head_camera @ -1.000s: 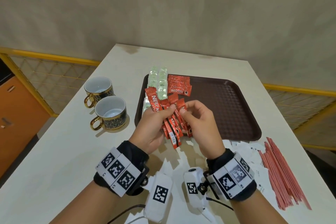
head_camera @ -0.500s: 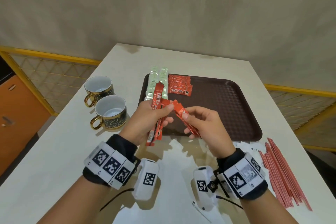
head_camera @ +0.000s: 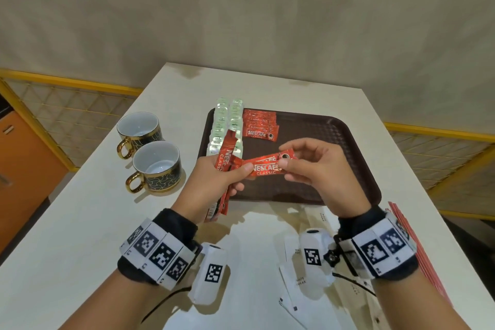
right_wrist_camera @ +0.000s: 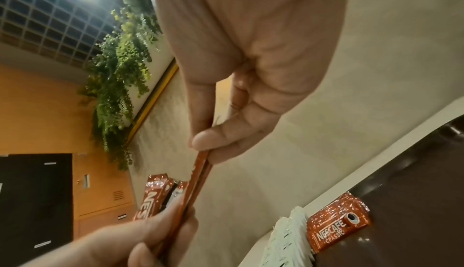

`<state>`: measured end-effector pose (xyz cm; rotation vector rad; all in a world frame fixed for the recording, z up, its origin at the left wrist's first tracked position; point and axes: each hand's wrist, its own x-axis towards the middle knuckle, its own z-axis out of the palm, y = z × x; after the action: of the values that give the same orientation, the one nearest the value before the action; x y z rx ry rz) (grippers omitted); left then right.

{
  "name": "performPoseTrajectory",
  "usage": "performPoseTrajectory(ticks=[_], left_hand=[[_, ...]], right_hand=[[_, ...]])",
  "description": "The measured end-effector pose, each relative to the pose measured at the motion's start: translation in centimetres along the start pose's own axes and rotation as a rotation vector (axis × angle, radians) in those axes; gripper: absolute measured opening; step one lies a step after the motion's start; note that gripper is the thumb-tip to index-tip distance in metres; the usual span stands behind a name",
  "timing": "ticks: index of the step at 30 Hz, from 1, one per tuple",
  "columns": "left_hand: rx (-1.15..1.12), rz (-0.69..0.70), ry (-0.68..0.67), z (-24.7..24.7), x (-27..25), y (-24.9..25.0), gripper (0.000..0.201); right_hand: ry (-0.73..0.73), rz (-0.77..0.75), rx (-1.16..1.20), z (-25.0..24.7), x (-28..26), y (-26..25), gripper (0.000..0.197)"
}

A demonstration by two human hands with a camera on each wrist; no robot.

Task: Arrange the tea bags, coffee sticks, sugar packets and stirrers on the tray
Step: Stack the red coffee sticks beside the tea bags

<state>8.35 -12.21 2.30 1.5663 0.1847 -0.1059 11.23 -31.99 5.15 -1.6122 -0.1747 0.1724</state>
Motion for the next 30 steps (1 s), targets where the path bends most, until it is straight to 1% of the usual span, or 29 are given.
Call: performPoseTrajectory(ticks=[2,5,8,13,16,21,26,30], left_hand=[[-0.017,-0.006,-0.031,0.2,-0.3,-0.2,0.021],[-0.027,-0.001,-0.049,0.6,-0.8,-0.4,0.024],[-0.022,0.007,-0.052,0.7,-1.1,-0.5,0.026],[-0.027,0.028,-0.08,0.9,-1.5,-0.7,0.019],[-0.037,0.029,-0.086,1.0,-1.5,-0.7,0.016],[-0.025,0.036,-0.077,1.0,-1.4,-0.7,0.018],[-0.02,0.043,-0.066,1.1,-1.3,-0.7,0.019],[-0.002,0.064,-0.04,1.1,-1.0,-0.4,0.018]], right_hand=[[0.017,-0.044,-0.011,-0.1,0.2,-0.3,0.022],[0.049,-0.103,0.008,0.3,0.5,-0.8,0.027],[0.032,-0.097,0.057,0.6,0.7,-1.3,0.024],[0.078,-0.113,0.0,0.8,0.9,-1.2,0.014],[0.066,-0.096,0.006,0.8,0.6,-1.2,0.016],[0.047,-0.091,-0.002,0.6,0.4,-0.9,0.012],[0.02,-0.069,0.033,0.5,0.7,-0.5,0.015],[0.042,-0.055,0.063,0.4,1.1,-0.2,0.016]])
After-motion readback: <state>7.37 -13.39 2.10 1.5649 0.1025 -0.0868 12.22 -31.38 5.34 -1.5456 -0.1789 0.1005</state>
